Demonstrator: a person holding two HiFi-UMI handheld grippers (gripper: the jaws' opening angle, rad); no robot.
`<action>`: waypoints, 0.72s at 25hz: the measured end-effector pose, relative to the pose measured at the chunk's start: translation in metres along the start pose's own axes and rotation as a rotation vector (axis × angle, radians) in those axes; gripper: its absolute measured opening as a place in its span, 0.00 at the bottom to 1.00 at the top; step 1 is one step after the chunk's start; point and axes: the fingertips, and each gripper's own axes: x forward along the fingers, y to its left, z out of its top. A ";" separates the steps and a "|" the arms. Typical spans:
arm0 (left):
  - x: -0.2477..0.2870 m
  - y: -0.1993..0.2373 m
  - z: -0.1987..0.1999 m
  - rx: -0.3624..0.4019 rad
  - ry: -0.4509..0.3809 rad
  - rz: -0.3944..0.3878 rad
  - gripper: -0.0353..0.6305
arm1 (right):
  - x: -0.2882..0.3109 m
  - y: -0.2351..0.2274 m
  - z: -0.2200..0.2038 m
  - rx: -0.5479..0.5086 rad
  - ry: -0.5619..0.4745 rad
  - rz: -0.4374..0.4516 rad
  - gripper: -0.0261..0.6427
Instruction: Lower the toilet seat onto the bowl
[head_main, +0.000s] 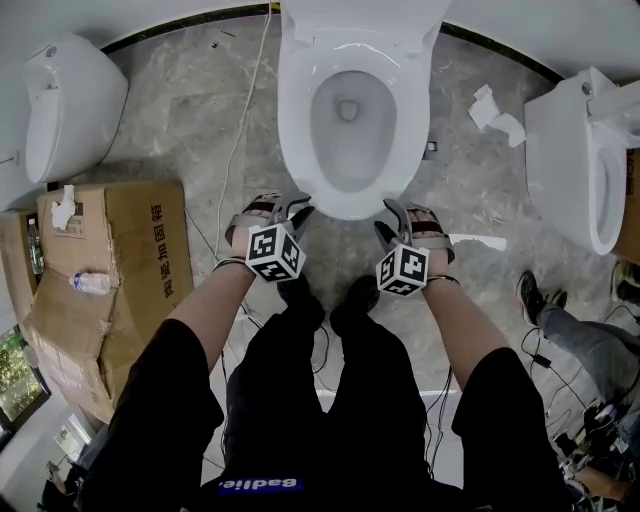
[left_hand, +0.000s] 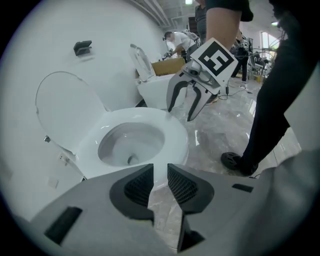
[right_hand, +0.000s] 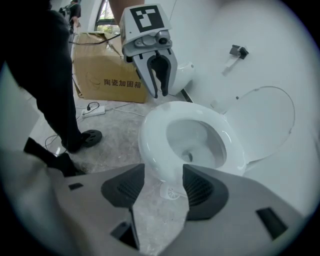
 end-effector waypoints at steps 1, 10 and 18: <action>-0.008 0.000 0.007 -0.017 -0.003 0.002 0.19 | -0.009 0.000 0.004 0.030 0.000 0.000 0.40; -0.106 -0.030 0.070 -0.162 -0.052 -0.014 0.19 | -0.127 0.003 0.049 0.317 -0.048 -0.001 0.40; -0.199 -0.014 0.115 -0.224 -0.116 0.025 0.19 | -0.223 -0.035 0.071 0.543 -0.072 -0.067 0.40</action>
